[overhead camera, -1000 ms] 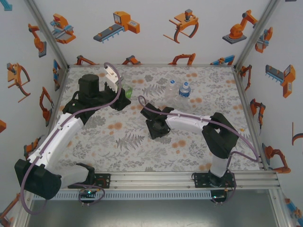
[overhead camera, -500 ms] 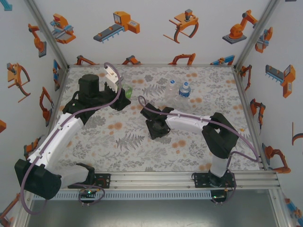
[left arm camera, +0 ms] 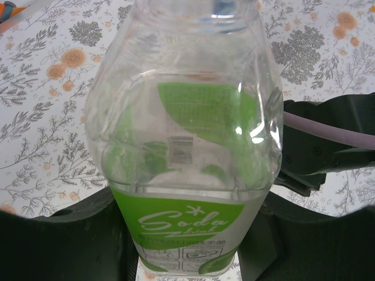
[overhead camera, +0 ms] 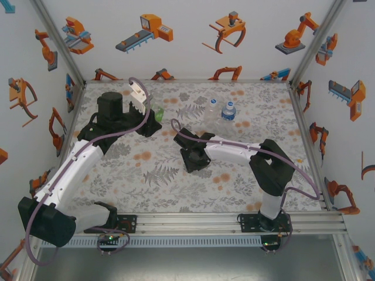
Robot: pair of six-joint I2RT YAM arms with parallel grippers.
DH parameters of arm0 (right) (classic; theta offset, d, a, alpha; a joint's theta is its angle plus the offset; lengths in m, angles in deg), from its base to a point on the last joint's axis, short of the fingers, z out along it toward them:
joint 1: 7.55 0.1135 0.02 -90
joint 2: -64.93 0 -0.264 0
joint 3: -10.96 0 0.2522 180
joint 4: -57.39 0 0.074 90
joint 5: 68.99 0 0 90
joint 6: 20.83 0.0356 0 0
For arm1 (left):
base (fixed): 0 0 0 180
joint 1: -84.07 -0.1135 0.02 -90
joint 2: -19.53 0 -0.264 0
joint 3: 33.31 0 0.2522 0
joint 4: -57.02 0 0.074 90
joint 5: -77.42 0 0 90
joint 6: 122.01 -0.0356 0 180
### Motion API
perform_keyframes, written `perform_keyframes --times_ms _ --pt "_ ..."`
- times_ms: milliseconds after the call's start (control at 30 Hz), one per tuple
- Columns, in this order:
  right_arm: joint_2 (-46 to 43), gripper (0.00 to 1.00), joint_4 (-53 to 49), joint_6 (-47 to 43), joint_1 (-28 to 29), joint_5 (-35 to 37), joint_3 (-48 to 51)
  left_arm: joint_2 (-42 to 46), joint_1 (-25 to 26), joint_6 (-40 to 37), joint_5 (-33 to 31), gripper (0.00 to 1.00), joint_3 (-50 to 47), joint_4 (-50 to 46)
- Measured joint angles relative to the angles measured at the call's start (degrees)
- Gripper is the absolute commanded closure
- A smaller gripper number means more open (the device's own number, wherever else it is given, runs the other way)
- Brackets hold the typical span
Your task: Screw on the bottle caps
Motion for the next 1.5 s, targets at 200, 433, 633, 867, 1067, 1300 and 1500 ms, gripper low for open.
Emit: perform_keyframes --times_ms 200,433,633,867,1067,1300,1500 --pt "0.0 0.59 0.0 0.0 0.0 0.0 0.0 0.0 0.0 0.0 0.0 0.95 0.0 0.0" --pt "0.5 0.59 -0.1 0.0 0.0 0.0 0.0 0.0 0.0 0.0 0.0 0.95 0.0 0.0" --pt "1.0 0.59 -0.3 0.0 0.0 0.0 -0.1 0.0 0.0 0.0 0.0 0.95 0.0 0.0" --pt "1.4 0.59 -0.3 0.0 0.0 0.0 -0.1 0.0 0.0 0.0 0.0 0.95 0.0 0.0" --pt "2.5 0.62 -0.4 0.0 0.0 -0.3 -0.1 0.0 0.0 0.0 0.0 0.95 0.0 0.0" --pt "3.4 0.79 -0.2 0.1 0.0 -1.2 -0.7 0.0 0.0 0.0 0.0 0.95 0.0 0.0" --pt "3.1 0.83 2.0 0.0 -1.5 -4.9 -0.1 0.0 0.0 0.0 0.0 0.95 0.0 0.0"
